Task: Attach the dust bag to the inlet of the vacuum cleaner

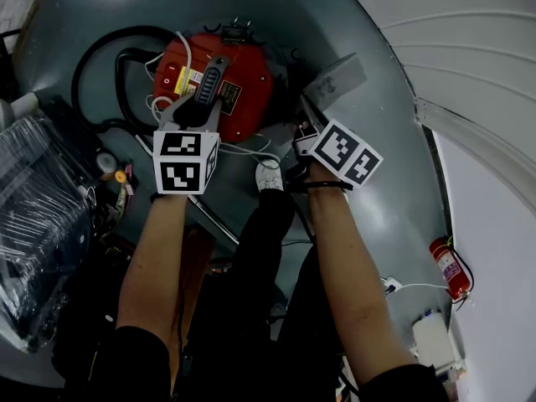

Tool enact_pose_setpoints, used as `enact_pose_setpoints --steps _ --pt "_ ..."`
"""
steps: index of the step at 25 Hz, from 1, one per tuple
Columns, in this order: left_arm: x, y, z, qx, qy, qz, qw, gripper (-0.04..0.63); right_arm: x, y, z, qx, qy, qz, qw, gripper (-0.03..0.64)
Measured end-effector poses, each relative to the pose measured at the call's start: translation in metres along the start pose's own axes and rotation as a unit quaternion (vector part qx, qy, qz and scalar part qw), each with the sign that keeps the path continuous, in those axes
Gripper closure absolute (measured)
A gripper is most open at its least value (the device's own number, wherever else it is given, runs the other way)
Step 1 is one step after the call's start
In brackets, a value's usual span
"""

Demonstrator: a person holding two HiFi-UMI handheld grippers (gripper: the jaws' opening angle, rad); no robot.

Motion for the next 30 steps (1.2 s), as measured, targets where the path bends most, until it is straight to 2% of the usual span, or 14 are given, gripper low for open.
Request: enact_pose_setpoints --steps 5,7,10,13,16,18,22,23,25,26,27,30 --pt "0.000 0.000 0.000 -0.005 0.002 0.001 1.0000 0.453 0.001 -0.001 0.005 -0.009 -0.014 -0.017 1.000 0.614" --pt "0.000 -0.001 0.000 -0.006 0.002 0.002 1.0000 0.453 0.003 -0.002 0.011 -0.022 -0.025 -0.008 0.999 0.612" --pt "-0.001 0.000 -0.001 -0.004 0.003 0.001 1.0000 0.453 0.004 -0.001 0.018 -0.043 -0.028 0.050 0.997 0.606" --pt "-0.001 0.001 -0.002 0.004 0.003 -0.003 1.0000 0.452 0.003 0.006 0.025 -0.047 -0.017 0.112 0.992 0.518" --pt "-0.001 0.000 -0.002 0.009 0.005 -0.006 0.9999 0.451 0.006 0.011 0.034 -0.054 -0.015 0.160 0.986 0.494" --pt "0.000 0.002 -0.001 0.010 0.002 -0.005 0.9999 0.445 0.010 0.012 0.039 -0.058 -0.019 0.178 0.982 0.480" --pt "0.007 0.009 0.013 0.025 -0.028 0.008 0.9992 0.393 0.015 0.017 0.054 -0.053 -0.029 0.202 0.978 0.479" --pt "0.009 0.010 0.019 0.030 -0.036 0.013 0.9988 0.392 0.015 0.019 0.059 -0.053 -0.028 0.209 0.976 0.502" --pt "0.013 0.011 0.034 0.040 -0.051 0.027 0.9975 0.448 0.014 0.024 0.071 -0.054 -0.022 0.225 0.973 0.618" --pt "0.015 0.012 0.042 0.047 -0.059 0.037 0.9965 0.546 0.012 0.028 0.076 -0.056 -0.017 0.236 0.970 0.618" --pt "0.017 0.012 0.049 0.052 -0.067 0.048 0.9953 0.594 0.011 0.031 0.081 -0.059 -0.009 0.249 0.967 0.620" --pt "0.022 0.002 0.071 0.038 -0.074 0.081 0.9933 0.595 0.007 0.048 0.099 -0.064 0.012 0.292 0.954 0.620"
Point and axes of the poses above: the fingertips, and each gripper's own axes: z backward along the fingers, y to its left, x out of its top, the point moved 1 cm from there along z, backward along the fingers, and after that the axes turned 11 degrees about x, right-handed, at the moved point
